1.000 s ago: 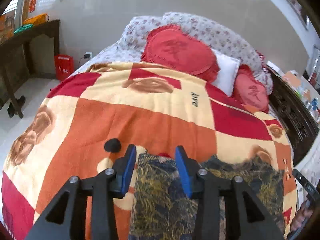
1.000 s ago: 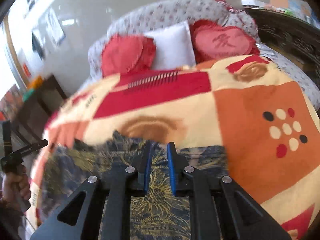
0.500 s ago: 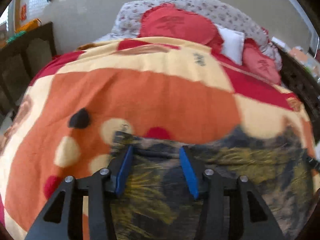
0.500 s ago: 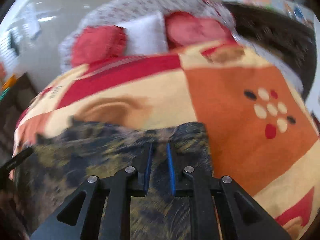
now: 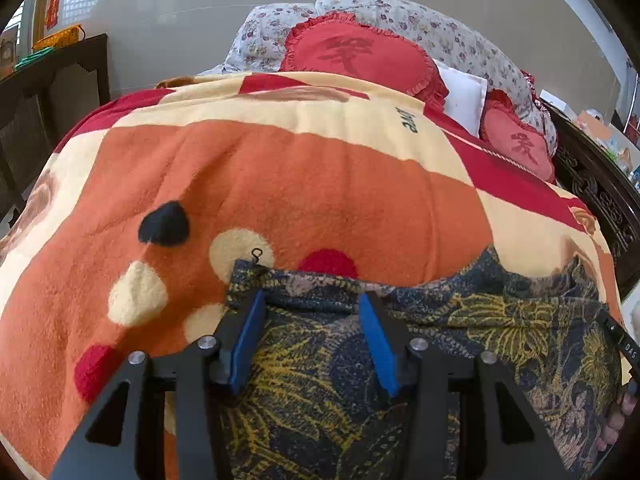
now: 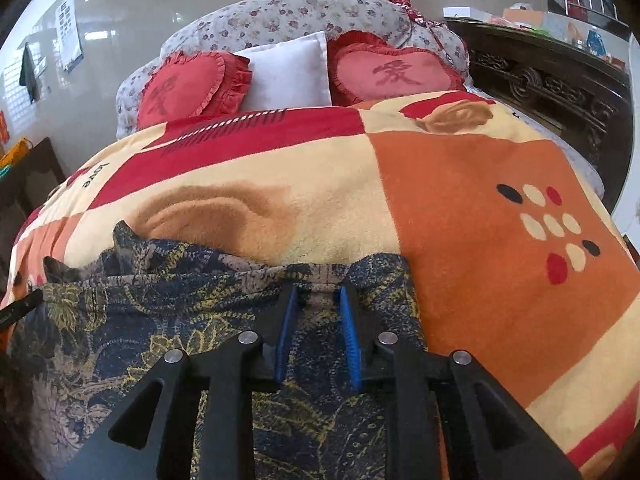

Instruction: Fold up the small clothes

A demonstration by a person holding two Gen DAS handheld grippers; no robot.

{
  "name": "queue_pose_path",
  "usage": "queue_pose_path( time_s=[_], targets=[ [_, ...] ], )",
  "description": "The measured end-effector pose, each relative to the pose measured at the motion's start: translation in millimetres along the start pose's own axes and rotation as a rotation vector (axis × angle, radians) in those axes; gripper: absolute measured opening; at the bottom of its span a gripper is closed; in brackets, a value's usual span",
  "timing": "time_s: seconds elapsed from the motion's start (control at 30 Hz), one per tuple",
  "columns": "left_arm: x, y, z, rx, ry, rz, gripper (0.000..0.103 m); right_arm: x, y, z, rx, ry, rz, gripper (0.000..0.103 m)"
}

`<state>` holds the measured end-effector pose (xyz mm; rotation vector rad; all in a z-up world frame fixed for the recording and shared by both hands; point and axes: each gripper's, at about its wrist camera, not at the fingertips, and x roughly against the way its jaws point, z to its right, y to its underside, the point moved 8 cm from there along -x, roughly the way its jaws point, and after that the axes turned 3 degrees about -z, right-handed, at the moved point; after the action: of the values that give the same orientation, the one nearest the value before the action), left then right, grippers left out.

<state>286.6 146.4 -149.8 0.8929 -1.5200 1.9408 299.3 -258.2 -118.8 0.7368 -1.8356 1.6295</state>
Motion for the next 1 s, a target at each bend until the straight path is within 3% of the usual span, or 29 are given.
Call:
queue_pose_path(
  time_s=[0.07, 0.43, 1.0],
  targets=[
    [1, 1, 0, -0.003, -0.004, 0.000, 0.053, 2, 0, 0, 0.010, 0.037, 0.009, 0.044],
    [0, 0, 0, -0.003, -0.004, -0.001, 0.054, 5, -1, -9, 0.090, 0.179, 0.037, 0.048],
    [1, 0, -1, -0.002, -0.001, 0.000, 0.053, 5, -1, -10, 0.086, 0.186, 0.039, 0.048]
  ],
)
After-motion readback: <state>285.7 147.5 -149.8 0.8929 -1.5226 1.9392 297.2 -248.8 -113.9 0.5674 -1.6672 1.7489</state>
